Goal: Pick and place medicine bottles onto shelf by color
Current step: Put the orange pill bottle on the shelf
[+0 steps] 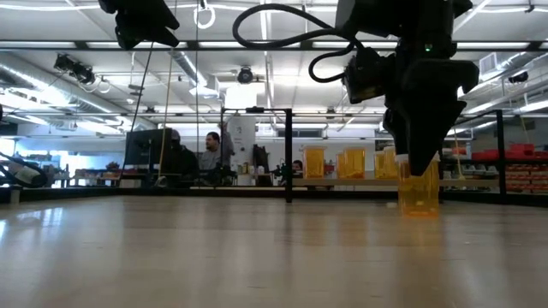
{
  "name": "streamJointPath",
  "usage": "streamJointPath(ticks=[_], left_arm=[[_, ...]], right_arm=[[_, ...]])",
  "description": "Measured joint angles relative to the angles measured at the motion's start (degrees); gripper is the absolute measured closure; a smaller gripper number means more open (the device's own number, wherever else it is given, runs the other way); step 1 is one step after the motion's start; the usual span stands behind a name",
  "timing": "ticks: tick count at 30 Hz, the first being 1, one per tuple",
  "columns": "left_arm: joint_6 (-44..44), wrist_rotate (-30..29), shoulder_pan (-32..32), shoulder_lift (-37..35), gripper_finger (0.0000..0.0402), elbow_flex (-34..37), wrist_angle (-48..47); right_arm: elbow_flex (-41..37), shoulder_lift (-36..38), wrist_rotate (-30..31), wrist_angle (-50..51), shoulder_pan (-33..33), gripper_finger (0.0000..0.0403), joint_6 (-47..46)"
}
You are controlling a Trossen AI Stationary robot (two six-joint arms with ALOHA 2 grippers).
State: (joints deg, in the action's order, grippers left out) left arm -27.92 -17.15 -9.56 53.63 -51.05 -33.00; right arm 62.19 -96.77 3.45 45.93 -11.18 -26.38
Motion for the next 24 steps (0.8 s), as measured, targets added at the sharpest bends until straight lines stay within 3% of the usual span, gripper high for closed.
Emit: streamJointPath(ticks=[24], left_arm=[[-0.42, 0.00, -0.02, 0.00, 0.0237, 0.00, -1.56]], right_arm=[[0.00, 0.19, -1.42, 1.49, 0.02, 0.0167, 0.83]])
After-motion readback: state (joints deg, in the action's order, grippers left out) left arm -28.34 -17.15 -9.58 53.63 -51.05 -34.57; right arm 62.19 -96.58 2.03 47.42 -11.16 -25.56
